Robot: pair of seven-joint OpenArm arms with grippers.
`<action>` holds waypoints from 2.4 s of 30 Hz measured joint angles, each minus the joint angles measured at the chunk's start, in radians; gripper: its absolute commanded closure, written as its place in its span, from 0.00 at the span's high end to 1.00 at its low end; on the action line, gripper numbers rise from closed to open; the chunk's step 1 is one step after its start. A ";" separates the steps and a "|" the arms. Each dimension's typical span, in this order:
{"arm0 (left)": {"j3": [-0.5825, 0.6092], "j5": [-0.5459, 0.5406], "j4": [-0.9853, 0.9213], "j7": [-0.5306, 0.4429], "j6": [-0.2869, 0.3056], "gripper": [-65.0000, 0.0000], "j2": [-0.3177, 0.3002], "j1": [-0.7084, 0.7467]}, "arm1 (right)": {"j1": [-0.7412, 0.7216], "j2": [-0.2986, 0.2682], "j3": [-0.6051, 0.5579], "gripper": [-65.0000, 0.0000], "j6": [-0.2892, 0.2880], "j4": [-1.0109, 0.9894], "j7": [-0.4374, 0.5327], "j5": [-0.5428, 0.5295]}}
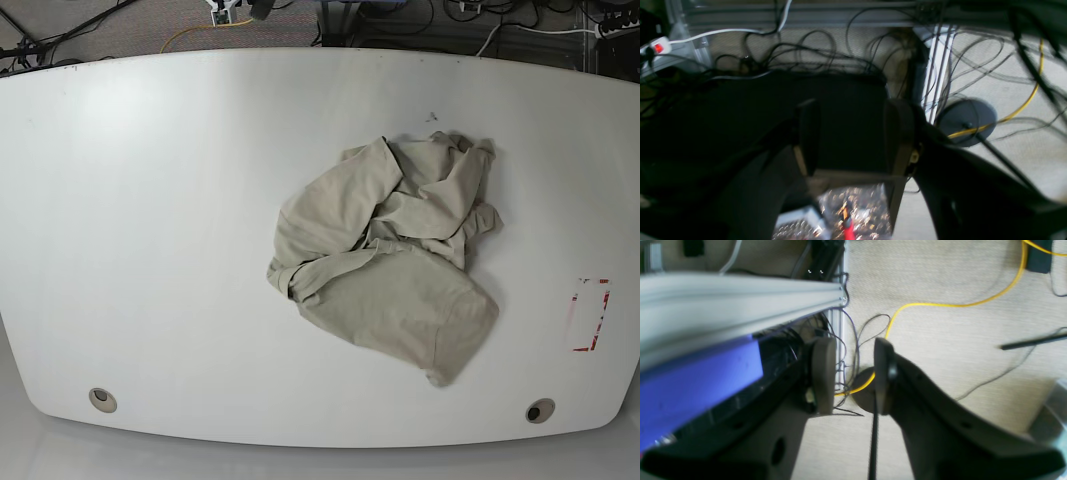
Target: Fold the T-shirt properly
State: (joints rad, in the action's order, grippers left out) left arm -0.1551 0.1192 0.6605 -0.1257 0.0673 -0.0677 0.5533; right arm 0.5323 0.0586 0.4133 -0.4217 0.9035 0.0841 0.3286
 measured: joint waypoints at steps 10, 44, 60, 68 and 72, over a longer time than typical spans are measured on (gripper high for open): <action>0.001 0.000 0.430 0.000 0.000 0.42 -0.005 0.253 | 0.201 0.040 -0.007 0.29 -0.091 0.402 -0.161 -0.209; -0.121 -0.425 1.271 0.006 -0.004 0.65 -0.185 0.652 | 0.339 -0.016 0.041 0.30 -0.148 1.084 -0.269 -0.528; -0.145 -0.419 1.270 0.003 -0.005 0.66 -0.068 0.570 | -0.097 -0.078 0.037 0.61 -0.267 1.083 -0.652 -0.521; -0.144 -0.417 1.268 0.005 0.003 0.66 -0.052 0.561 | -0.306 -0.150 -0.090 0.64 -0.261 1.048 -0.821 -0.489; -0.147 -0.373 1.268 0.004 -0.004 0.66 -0.058 0.525 | -0.397 -0.187 -0.290 0.64 -0.275 1.043 -0.822 -0.461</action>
State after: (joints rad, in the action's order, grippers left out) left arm -0.3019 -0.2535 1.9282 -0.1219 0.0631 -0.1257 1.0779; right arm 0.1349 -0.1287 0.1234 -0.6968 1.9465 -0.7383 -0.1322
